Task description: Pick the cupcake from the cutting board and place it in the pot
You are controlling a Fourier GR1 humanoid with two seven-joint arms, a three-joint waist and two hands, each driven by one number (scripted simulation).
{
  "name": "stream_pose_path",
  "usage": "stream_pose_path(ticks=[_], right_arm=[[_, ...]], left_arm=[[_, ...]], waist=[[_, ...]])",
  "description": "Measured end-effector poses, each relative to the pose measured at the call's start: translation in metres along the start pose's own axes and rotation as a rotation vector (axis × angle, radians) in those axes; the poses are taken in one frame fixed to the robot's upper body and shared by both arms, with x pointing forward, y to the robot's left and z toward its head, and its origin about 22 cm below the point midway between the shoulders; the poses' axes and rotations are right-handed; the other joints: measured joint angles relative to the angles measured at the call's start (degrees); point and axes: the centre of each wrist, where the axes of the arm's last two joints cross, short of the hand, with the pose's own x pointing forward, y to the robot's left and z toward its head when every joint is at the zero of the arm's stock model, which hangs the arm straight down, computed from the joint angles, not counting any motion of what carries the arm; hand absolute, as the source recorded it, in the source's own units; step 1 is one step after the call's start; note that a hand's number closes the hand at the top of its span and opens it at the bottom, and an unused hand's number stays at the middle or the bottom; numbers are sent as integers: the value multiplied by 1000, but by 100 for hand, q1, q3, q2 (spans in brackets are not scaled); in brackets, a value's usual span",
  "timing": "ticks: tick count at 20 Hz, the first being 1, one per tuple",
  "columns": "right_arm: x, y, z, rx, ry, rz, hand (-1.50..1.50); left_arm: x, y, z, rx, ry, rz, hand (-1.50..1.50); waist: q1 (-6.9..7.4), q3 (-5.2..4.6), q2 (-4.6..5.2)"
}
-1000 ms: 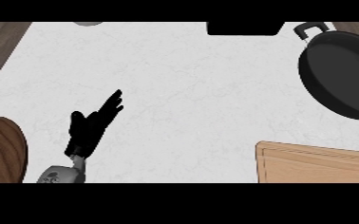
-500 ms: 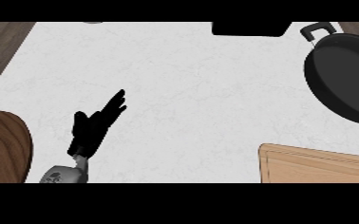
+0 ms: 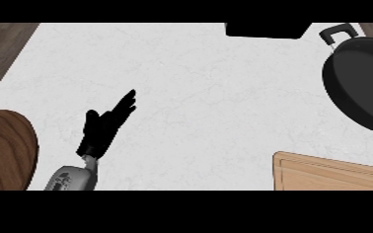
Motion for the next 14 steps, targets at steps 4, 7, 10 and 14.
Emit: stream_pose_path(ticks=[4,7,10,14], right_arm=[[20,21,-10,154,80,71,150],[23,35,-16,280,185,81,-150],[36,48,-21,372,229,98,-150],[52,57,-26,351,187,-30,-150]], left_arm=[[3,1,-3,-5,-5,0,0],[2,2,-2,-7,-4,0,0],[-1,3,-2,-3,-8,2,0],[-1,4,1,1,-8,0,0]], waist=[[22,0,4],[49,4,18],[15,10,9],[-18,18,6]])
